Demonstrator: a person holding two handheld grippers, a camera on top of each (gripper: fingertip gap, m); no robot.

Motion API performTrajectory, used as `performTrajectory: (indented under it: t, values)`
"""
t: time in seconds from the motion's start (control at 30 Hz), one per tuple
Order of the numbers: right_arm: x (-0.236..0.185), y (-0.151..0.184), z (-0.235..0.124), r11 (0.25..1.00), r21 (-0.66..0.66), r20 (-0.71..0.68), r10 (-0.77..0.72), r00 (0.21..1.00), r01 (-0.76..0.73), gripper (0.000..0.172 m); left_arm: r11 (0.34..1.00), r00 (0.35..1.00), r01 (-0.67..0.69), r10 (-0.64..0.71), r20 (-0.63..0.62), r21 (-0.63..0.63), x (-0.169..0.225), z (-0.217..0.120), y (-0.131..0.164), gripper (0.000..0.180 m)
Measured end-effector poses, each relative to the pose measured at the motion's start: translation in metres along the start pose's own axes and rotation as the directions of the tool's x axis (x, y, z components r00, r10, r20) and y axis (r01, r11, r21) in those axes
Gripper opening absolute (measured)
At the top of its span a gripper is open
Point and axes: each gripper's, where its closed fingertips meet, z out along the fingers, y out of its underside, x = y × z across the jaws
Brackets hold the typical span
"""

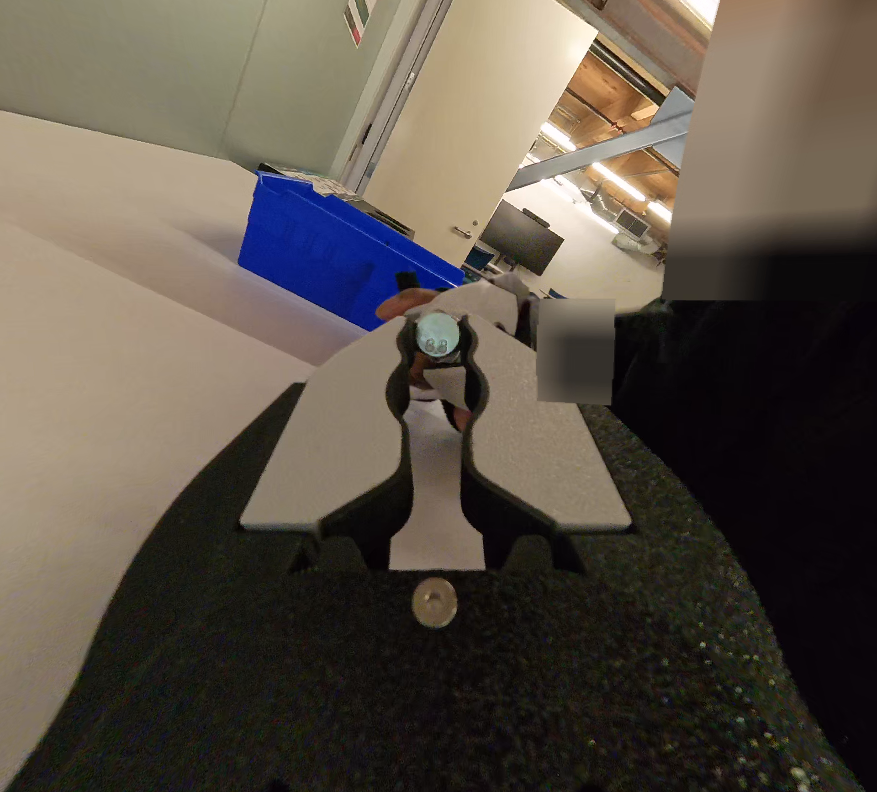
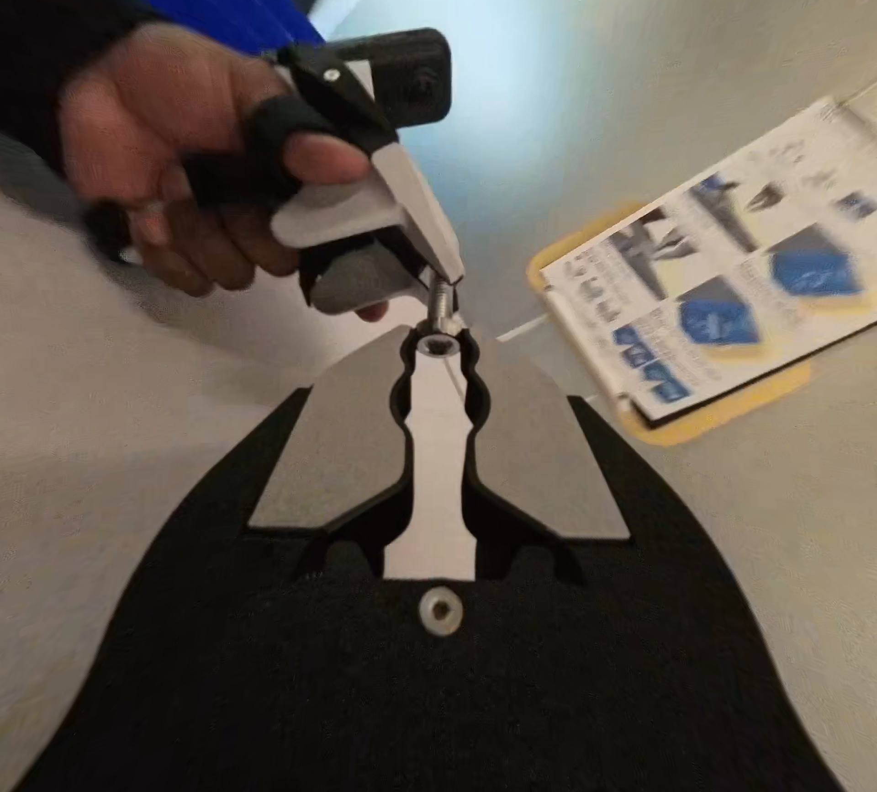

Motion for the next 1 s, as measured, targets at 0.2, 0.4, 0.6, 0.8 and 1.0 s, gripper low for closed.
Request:
performTrajectory:
  t: [0.2,0.4,0.6,0.8,1.0]
  values:
    - [0.003,-0.005,-0.001,0.981,-0.024,-0.083,-0.195,0.977,0.194,0.018,0.996,0.996,0.079,-0.078,-0.031,0.034,0.002,0.001,-0.003,0.017]
    - [0.003,-0.019,-0.003,0.869,0.063,0.161,0.477,0.864,-0.491,0.053,0.994,0.998,0.049,-0.045,-0.050,0.094,0.005,-0.004,-0.013,0.017]
    - [-0.007,-0.021,-0.001,0.319,-0.142,0.434,0.871,0.231,-0.937,0.051,0.996,0.997,-0.061,0.063,-0.034,0.067,0.008,-0.003,-0.011,0.017]
    - [-0.004,-0.019,-0.003,0.210,-0.158,0.479,0.871,0.111,-0.965,0.018,0.996,0.995,-0.086,0.087,-0.052,0.018,0.013,0.000,-0.003,0.017]
    - [-0.007,-0.006,0.000,0.863,0.024,0.222,0.488,0.844,-0.505,0.018,1.000,1.000,-0.006,0.006,-0.029,-0.009,0.006,0.000,0.002,0.017]
